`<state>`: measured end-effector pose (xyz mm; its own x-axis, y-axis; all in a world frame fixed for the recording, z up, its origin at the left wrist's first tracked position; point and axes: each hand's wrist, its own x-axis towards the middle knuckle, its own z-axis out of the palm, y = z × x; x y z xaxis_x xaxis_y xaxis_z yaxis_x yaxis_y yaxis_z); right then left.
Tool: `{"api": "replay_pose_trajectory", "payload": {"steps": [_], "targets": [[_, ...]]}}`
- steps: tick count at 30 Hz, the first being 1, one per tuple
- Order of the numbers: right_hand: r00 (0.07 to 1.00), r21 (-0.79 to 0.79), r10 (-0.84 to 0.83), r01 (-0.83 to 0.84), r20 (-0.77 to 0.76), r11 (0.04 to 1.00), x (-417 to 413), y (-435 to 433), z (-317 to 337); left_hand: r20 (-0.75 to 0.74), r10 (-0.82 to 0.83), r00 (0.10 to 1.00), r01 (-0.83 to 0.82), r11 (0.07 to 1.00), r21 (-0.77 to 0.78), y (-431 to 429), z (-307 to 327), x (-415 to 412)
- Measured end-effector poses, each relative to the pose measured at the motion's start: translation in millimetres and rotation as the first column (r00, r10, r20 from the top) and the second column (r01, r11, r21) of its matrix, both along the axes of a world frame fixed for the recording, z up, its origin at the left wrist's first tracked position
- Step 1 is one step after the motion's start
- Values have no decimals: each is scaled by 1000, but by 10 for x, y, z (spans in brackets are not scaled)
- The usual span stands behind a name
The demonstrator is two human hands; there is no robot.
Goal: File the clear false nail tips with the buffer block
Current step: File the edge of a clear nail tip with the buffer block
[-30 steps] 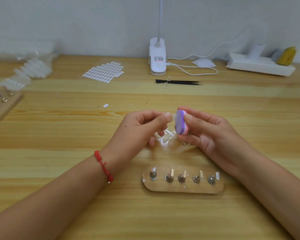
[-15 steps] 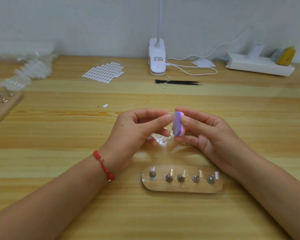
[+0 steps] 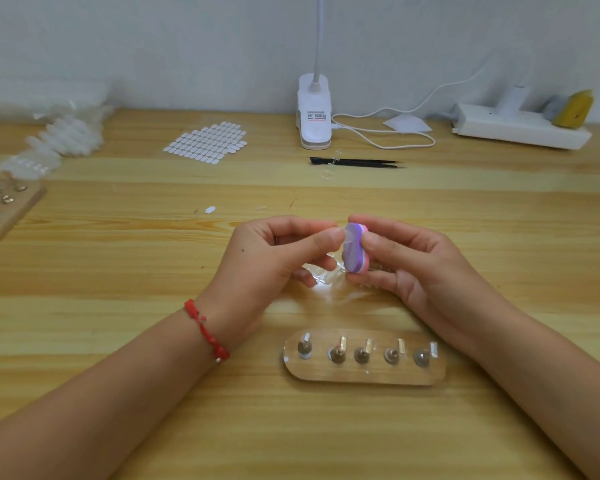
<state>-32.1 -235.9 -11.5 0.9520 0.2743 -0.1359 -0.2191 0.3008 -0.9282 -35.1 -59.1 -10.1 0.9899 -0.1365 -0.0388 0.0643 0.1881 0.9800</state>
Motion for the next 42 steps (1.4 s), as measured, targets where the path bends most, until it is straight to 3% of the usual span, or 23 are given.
{"api": "replay_pose_trajectory", "payload": {"steps": [4, 7, 11, 14, 18, 28, 32, 42], "targets": [[999, 64, -24, 27, -43, 998, 18, -23, 8, 22, -6, 1000, 6, 1000, 21, -17, -16, -17], [999, 15, 23, -23, -24, 1000, 4, -8, 9, 16, 51, 999, -51, 998, -29, 3, -17, 3], [999, 53, -21, 24, -47, 998, 26, -24, 2, 33, -16, 999, 16, 1000, 18, -12, -12, -18], [998, -1, 54, -55, -42, 999, 20, -25, 20, 12, 42, 999, -41, 999, -31, 4, -12, 7], [998, 29, 9, -8, -61, 1000, 37, -35, 21, 15, -58, 998, 57, 997, 42, -15, -4, -7], [996, -22, 75, -76, -56, 997, 20, -26, 38, 20, -42, 999, 41, 999, 14, 7, 8, -6], [998, 15, 40, -39, -55, 999, 21, -30, 37, 52, -96, 994, 89, 989, 121, -13, 5, -34], [995, 11, 76, -75, -69, 997, 33, -30, 44, 50, -63, 997, 61, 997, 49, -8, -14, -16]]}}
